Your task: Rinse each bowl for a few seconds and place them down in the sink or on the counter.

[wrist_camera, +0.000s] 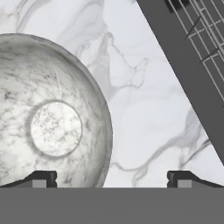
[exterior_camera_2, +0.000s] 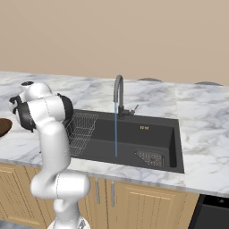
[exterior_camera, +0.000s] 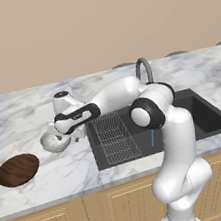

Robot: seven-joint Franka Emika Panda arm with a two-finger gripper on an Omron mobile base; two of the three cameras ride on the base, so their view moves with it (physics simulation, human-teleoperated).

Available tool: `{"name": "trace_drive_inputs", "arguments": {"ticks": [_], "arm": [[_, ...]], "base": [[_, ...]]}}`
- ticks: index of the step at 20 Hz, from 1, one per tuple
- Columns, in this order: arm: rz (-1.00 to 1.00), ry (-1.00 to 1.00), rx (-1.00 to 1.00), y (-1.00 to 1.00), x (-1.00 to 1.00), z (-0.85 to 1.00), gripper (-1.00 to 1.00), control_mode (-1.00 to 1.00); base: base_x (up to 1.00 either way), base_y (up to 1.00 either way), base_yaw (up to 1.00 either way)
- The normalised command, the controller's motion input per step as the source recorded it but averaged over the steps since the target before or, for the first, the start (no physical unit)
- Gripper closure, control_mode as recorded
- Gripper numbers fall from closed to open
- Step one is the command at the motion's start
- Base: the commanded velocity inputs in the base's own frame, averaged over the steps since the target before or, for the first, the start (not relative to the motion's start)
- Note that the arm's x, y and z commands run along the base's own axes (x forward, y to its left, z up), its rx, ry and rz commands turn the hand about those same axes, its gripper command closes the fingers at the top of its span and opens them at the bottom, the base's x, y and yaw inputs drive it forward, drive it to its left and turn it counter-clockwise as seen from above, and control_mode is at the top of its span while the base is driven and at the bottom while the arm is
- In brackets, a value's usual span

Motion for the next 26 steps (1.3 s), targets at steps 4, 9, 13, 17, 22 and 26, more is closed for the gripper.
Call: {"name": "trace_drive_inputs", "arguments": {"ticks": [4,9,13,17,22,26], "arm": [[-0.01,0.00,0.00,0.09,0.18,-0.10,-1.00,-1.00],[-0.01,0.00,0.00,0.09,0.17,-0.10,-1.00,-1.00],[-0.01,0.00,0.00,0.08,0.15,-0.11,-1.00,-1.00],[-0.01,0.01,0.00,0.00,0.04,-0.17,-1.00,-1.00],[0.00,0.01,0.00,0.00,0.00,-0.21,-1.00,-1.00],[-0.01,0.00,0.00,0.03,0.06,-0.19,1.00,-1.00]], "base": [[0.00,0.00,0.00],[0.00,0.00,0.00],[0.00,0.00,0.00],[0.00,0.00,0.00],[0.00,0.00,0.00],[0.00,0.00,0.00]]}}
